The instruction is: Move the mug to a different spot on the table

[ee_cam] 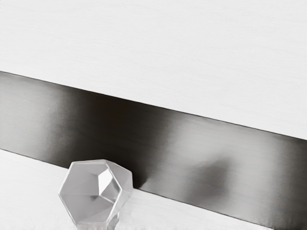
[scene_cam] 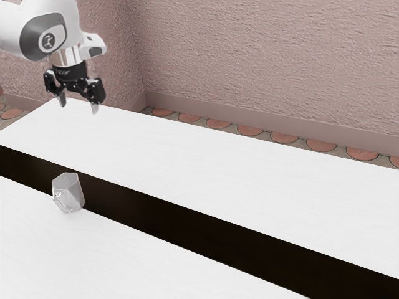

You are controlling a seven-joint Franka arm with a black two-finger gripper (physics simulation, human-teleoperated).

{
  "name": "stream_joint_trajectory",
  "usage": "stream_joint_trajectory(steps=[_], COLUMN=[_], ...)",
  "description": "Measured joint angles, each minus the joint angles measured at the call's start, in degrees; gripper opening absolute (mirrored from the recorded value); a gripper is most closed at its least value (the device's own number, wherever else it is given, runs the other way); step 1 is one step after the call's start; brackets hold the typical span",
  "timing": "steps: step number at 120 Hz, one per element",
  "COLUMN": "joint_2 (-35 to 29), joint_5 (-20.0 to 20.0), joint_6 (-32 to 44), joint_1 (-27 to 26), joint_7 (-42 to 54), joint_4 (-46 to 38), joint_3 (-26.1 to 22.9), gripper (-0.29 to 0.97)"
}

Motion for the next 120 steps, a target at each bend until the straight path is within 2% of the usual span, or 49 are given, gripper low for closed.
stream_joint_trajectory(steps=[21, 40, 68, 120], joint_2=[0.0, -0.1, -1.8, -0.5], joint_5=[-0.4, -3.2, -6.1, -10.7], joint_6=[0.7, 0.5, 6.7, 17.6], joint_1=[1.1, 6.9, 6.7, 6.3], joint_7=[0.2, 0.4, 0.6, 10.2], joint_4=[-1.8, -6.4, -20.4, -29.5], joint_3=[0.2, 0.5, 5.9, 10.7], gripper=[0.68, 0.68, 0.68, 0.68])
